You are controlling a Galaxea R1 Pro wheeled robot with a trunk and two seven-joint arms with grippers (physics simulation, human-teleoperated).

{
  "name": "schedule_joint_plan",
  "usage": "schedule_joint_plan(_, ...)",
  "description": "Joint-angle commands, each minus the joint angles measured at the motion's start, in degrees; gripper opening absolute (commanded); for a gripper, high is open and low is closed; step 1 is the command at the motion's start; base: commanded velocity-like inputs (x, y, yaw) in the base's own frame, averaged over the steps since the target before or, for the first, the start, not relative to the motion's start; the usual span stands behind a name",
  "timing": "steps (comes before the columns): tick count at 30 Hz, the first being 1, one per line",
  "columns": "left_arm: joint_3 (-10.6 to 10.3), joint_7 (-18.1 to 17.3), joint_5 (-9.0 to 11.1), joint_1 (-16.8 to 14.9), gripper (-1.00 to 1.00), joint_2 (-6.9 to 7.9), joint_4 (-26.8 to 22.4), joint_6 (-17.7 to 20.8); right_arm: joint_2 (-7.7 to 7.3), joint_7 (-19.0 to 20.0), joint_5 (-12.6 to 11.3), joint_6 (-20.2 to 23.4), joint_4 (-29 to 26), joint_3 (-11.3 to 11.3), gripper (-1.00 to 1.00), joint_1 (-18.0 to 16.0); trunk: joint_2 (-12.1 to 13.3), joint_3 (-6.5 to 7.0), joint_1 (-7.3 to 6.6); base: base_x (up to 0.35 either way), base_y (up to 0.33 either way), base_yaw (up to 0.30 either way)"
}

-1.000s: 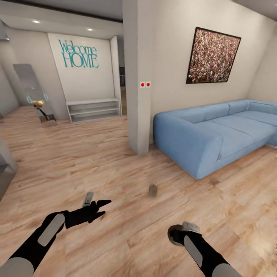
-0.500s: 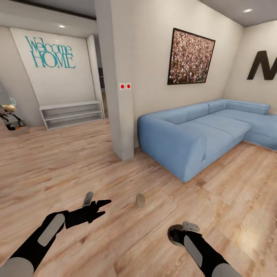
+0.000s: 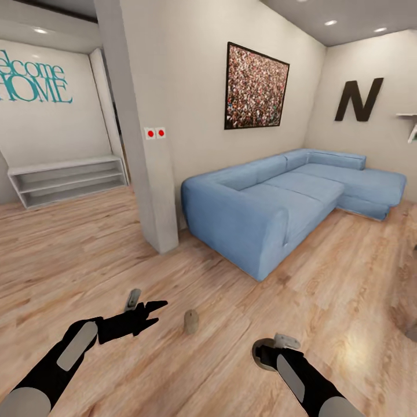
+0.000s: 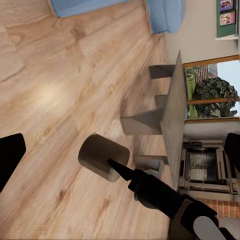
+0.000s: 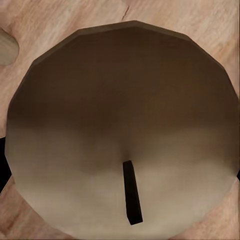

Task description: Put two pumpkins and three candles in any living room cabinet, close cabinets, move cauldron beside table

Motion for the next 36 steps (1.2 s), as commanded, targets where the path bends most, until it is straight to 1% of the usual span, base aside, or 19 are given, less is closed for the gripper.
schedule_joint_plan(1,-0.11,-0.12,0.11,-0.03,1.0,0.06,0.0,0.13,-0.07,-0.52,-0.53,0.18,-0.12,0.47,-1.0,-0.06,-0.02,-0.03,0.03,0.341,0.0,-0.267)
schedule_joint_plan(12,-0.11,-0.12,0.11,-0.03,1.0,0.06,0.0,0.13,-0.07,-0.52,-0.53,0.18,-0.12,0.46,-1.0,-0.04,-0.02,0.23,0.03,0.341,0.0,-0.254)
schedule_joint_plan(28,-0.11,-0.12,0.11,-0.03,1.0,0.05,0.0,0.13,-0.07,-0.61,-0.53,0.18,-0.14,0.47,-1.0,-0.08,-0.02,0.24,0.03,0.341,0.0,-0.019)
schedule_joint_plan(36,-0.11,-0.13,0.19,-0.03,1.0,0.06,0.0,0.13,-0.07,-0.53,-0.53,0.18,-0.12,0.48,-1.0,-0.07,-0.02,0.24,0.03,0.314,0.059,-0.214)
